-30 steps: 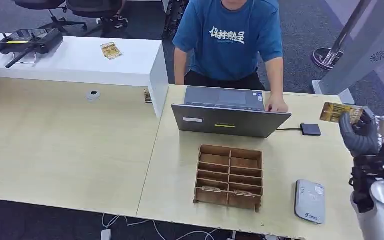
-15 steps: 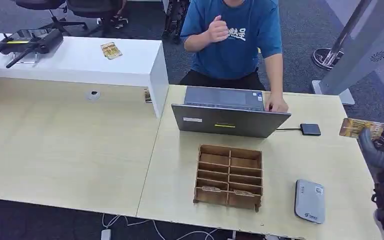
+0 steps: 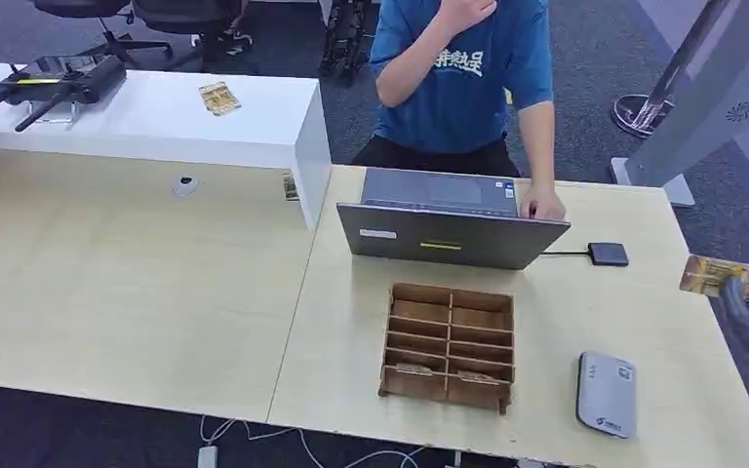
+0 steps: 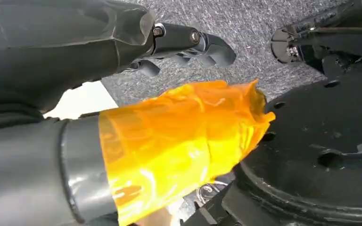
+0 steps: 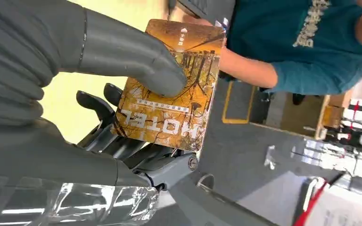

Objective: Pass the card to the sensor for recognition and then transmit it.

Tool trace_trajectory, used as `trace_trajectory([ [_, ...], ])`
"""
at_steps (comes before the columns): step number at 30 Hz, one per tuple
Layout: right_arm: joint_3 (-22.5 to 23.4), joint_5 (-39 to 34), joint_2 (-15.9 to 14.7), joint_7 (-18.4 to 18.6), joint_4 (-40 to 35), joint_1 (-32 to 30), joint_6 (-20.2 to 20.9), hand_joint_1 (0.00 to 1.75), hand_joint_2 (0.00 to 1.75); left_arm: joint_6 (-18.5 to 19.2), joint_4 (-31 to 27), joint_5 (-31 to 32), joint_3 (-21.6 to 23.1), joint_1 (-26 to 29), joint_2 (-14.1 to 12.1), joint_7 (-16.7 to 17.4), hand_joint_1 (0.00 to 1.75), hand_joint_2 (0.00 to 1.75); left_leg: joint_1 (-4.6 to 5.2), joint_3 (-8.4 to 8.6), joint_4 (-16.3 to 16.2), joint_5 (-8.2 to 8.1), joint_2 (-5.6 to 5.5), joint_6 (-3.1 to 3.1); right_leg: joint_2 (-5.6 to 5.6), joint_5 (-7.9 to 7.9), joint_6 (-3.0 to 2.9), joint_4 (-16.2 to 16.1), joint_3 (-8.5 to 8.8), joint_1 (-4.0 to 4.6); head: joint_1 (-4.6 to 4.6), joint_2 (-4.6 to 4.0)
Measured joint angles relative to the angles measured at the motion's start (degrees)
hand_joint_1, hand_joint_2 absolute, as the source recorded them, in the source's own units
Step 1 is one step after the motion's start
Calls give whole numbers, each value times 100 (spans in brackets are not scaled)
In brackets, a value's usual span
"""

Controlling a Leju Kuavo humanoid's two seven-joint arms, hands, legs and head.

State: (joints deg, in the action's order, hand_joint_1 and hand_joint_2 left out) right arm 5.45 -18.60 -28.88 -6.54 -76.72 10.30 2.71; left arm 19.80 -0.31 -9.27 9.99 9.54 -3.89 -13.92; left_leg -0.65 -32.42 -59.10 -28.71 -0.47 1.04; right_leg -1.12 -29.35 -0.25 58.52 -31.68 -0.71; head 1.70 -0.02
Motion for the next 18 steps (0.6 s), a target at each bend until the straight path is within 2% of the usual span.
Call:
trace_trajectory([
  [3,408,28,-13,-41,-257,-670,251,175,175,0,0,-15,-22,44,33,-2,0,0,4,-11,2,-6,-2,-3,3,-2,3,3,-8,-3,7,0],
  [6,629,90,2,18,-408,-1055,373,175,175,-2,0,-15,-57,48,52,-2,0,0,3,-10,2,-8,10,-4,10,-2,2,2,-13,-2,7,0],
  [18,834,243,357,59,-675,-1722,454,175,175,-4,0,-15,-151,39,83,-2,0,0,3,-2,2,-5,24,-4,22,-1,0,5,-11,-2,4,0],
])
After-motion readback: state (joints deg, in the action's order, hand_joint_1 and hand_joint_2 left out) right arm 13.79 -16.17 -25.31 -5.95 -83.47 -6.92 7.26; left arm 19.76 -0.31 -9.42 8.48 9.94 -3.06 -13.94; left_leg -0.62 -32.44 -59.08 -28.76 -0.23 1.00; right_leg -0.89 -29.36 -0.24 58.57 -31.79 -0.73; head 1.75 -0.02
